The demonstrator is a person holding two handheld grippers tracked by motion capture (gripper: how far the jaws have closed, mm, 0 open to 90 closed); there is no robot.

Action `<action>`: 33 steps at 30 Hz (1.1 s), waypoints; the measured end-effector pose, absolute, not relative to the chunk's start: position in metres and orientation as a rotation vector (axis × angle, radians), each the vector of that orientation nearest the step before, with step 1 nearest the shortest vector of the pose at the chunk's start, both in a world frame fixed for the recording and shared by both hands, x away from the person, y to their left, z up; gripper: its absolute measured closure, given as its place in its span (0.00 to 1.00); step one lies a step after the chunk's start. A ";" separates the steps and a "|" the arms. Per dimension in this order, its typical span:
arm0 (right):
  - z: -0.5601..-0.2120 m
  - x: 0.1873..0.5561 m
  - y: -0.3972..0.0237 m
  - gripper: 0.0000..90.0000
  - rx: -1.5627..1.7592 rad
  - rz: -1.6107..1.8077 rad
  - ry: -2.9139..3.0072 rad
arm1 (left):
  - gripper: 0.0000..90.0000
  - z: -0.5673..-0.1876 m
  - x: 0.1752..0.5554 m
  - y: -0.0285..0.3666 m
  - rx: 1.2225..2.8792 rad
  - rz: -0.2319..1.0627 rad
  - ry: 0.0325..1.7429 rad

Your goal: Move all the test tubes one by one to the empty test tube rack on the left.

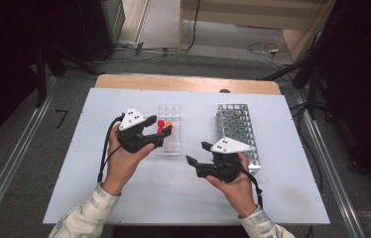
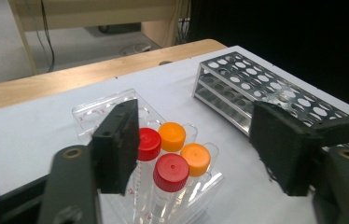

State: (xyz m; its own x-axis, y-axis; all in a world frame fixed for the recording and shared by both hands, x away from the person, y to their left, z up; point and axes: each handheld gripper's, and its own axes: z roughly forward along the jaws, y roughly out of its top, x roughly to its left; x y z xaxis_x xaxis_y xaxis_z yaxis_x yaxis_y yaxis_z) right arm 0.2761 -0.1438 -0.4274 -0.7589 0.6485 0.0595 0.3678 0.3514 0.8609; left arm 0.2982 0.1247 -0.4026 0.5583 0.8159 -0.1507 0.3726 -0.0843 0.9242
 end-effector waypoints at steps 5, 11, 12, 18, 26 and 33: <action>-0.427 0.276 -0.145 0.32 0.910 1.370 2.321 | 0.31 -0.404 0.298 0.127 1.682 0.479 1.022; -0.427 0.277 -0.148 0.31 0.912 1.365 2.316 | 0.27 -0.406 0.297 0.132 1.677 0.477 1.038; -0.427 0.277 -0.148 0.31 0.915 1.366 2.313 | 0.27 -0.406 0.296 0.134 1.672 0.477 1.042; -0.426 0.277 -0.151 0.30 0.919 1.369 2.308 | 0.25 -0.407 0.294 0.140 1.663 0.479 1.054; -0.425 0.278 -0.157 0.28 0.929 1.364 2.305 | 0.25 -0.410 0.292 0.145 1.663 0.481 1.062; -0.425 0.278 -0.164 0.22 0.946 1.357 2.294 | 0.25 -0.411 0.289 0.151 1.655 0.496 1.073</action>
State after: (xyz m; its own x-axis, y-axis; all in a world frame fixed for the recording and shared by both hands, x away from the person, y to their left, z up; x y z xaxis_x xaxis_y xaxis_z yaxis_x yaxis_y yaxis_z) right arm 0.2780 -0.1643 -0.4245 -0.7329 0.6774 0.0635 0.3817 0.3321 0.8626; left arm 0.2890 0.1507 -0.4112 0.5115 0.8391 -0.1851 0.4031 -0.0441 0.9141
